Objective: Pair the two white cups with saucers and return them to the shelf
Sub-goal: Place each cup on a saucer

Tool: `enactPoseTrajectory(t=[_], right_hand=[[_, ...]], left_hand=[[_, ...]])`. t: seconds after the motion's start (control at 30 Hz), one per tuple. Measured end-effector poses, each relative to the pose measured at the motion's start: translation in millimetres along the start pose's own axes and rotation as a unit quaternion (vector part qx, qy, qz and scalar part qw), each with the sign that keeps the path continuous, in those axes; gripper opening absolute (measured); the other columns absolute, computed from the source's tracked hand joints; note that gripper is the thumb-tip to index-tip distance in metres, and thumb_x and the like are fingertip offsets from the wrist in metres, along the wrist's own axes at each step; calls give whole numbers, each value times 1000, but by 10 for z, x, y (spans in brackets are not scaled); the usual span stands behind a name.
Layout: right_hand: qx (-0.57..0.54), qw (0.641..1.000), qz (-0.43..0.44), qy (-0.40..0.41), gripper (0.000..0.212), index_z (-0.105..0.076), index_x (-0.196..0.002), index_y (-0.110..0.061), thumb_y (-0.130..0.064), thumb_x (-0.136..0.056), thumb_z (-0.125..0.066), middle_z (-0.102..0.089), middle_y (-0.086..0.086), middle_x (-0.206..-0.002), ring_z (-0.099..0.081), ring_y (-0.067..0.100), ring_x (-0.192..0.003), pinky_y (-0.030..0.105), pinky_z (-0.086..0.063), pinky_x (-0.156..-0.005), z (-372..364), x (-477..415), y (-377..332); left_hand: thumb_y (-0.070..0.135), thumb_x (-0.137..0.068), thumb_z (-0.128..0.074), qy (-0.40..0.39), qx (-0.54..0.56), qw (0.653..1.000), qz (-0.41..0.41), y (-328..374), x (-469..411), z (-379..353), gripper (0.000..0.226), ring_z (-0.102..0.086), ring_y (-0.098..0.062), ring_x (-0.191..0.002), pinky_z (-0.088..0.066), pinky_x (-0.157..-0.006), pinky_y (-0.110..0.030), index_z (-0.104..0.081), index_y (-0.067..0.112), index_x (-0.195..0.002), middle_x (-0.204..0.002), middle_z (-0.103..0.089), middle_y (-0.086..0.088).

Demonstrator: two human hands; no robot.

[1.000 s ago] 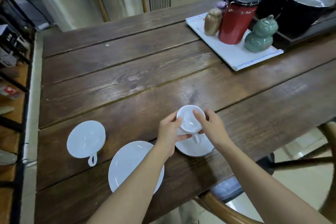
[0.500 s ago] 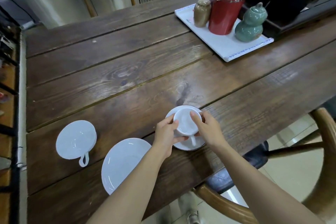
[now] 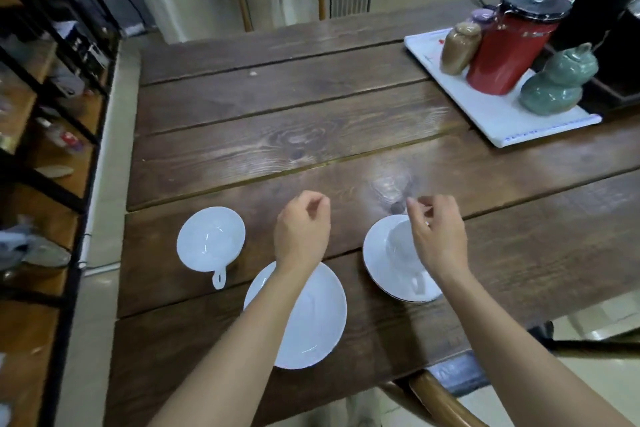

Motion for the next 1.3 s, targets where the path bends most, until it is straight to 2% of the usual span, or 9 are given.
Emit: enactPoseTrajectory(t=[0.13,0.2,0.3,0.43,0.57,0.7,0.77,1.0,1.3], right_hand=[[80,984,134,85,22,-66,-90,5,-17,-84,-63,-63,25,-103,-55,35,-95,35,-28,-78,-299,30,-388],[41,990,136,13,27,-65,-95,2,-22,-87,-57,-63,21,-104,-55,36,-97,38,-32,-84,-493,33,-549],[-95,978,71,-171,28,-62,-100,-5,-29,-92,-51,-65,11,-103,-56,22,-89,31,-42,-79,-830,130,-842],[-192,910,-58,-363,57,-48,-134,-18,-50,-87,-54,-53,2,-137,-52,18,-120,35,-44,-99,-1307,441,-1199],[-259,806,-186,-499,105,-30,-145,-30,-82,-58,-56,-32,-1,-154,-31,26,-140,52,-24,-116,-1621,691,-1397],[-329,741,-211,-546,42,-58,-115,-28,-57,-90,-42,-60,3,-123,-53,24,-119,43,-44,-102,-1674,727,-1503],[-344,730,-214,-551,33,-61,-110,-29,-51,-92,-45,-61,6,-120,-56,28,-115,46,-50,-96,-1671,713,-1516],[-223,898,-128,-357,44,-48,-122,-18,-48,-90,-50,-53,3,-115,-54,21,-103,35,-54,-77,-1505,668,-1487],[-198,943,-88,-253,32,-48,-71,-16,-41,-90,-53,-52,-2,-75,-50,14,-71,24,-40,-59,-1108,873,-925]], left_hand=[[20,-92,-50,113,36,993,11,-222,-114,570,16,-58,-19,-85,-46,-71,-27,-65,17,-87,-92,-67,-4],[19,-93,-50,163,28,986,20,-359,-131,821,15,-56,-16,-86,-42,-69,-22,-64,15,-88,-94,-66,-3],[22,-92,-52,228,-8,972,58,-665,-173,1137,22,-55,-22,-107,-45,-93,-36,-66,12,-105,-112,-62,-5],[41,-91,-51,135,119,960,212,-1091,-197,1314,57,-34,-24,-138,-32,-110,-43,-36,23,-143,-151,-35,0],[54,-91,-45,33,369,874,315,-1338,-163,1302,63,-34,-25,-138,-37,-106,-53,-29,30,-147,-152,-34,1],[44,-96,-40,-45,428,851,301,-1413,-135,1265,41,-49,-25,-122,-53,-80,-50,-51,26,-131,-137,-50,-6],[33,-99,-39,-42,431,855,285,-1406,-129,1276,34,-50,-26,-121,-55,-79,-51,-53,24,-129,-135,-51,-8],[26,-95,-50,23,308,924,227,-1018,-108,1328,15,-59,-23,-98,-61,-63,-44,-60,15,-91,-104,-60,-4],[19,-92,-55,-40,229,950,209,-918,209,881,21,-55,-19,-75,-57,-45,-36,-46,9,-76,-81,-49,-7]])
Point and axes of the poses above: each hand's wrist, its own x-axis away from the middle knuckle, its own z-axis out of the back of the hand, y = z × x, the point moved 2 cm from there along -x, towards the middle knuckle
